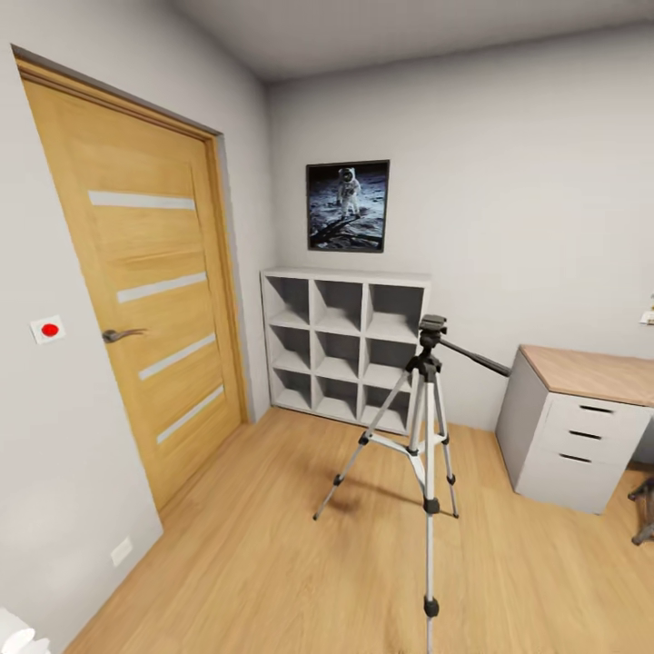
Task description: Attach the digital camera to the camera tripod in the bedroom.
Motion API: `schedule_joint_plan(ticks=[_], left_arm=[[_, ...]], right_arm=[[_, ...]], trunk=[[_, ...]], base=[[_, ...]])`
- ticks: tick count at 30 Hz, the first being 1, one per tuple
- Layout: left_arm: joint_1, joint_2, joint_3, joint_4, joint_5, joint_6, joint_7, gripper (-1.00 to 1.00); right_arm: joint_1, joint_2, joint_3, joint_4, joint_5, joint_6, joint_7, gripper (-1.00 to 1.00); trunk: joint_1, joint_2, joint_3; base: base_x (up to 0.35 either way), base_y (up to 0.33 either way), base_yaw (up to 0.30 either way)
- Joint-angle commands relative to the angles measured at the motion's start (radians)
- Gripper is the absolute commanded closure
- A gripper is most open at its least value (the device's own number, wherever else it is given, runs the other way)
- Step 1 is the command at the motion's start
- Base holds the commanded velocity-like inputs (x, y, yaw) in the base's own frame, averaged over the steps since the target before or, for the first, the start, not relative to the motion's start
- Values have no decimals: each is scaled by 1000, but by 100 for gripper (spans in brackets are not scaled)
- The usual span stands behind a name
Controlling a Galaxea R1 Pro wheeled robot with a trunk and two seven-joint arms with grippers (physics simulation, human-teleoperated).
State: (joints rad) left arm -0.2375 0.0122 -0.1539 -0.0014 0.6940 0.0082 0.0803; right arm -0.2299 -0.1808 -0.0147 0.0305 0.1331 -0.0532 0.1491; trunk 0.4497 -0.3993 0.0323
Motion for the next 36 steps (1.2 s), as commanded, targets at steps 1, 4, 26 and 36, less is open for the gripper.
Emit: schedule_joint_plan(ticks=[1,4,26,36], left_arm=[[0,0,-9,0,5,1,1,100],[0,0,-9,0,5,1,1,100],[0,-2,-10,0,-7,-1,1,100],[0,-3,-10,0,-7,-1,1,100]], right_arm=[[-1,0,-2,3,9,-5,1,-100],[-1,-1,-2,3,9,-5,1,-100],[-1,-2,-1,3,11,2,-8,-100],[-1,-4,-1,3,12,-3,-8,-100]], trunk=[[0,-1,0],[0,-1,0],[0,-1,0],[0,-1,0]], base=[[0,0,-295],[0,0,-295],[239,21,-239],[319,93,-9]])
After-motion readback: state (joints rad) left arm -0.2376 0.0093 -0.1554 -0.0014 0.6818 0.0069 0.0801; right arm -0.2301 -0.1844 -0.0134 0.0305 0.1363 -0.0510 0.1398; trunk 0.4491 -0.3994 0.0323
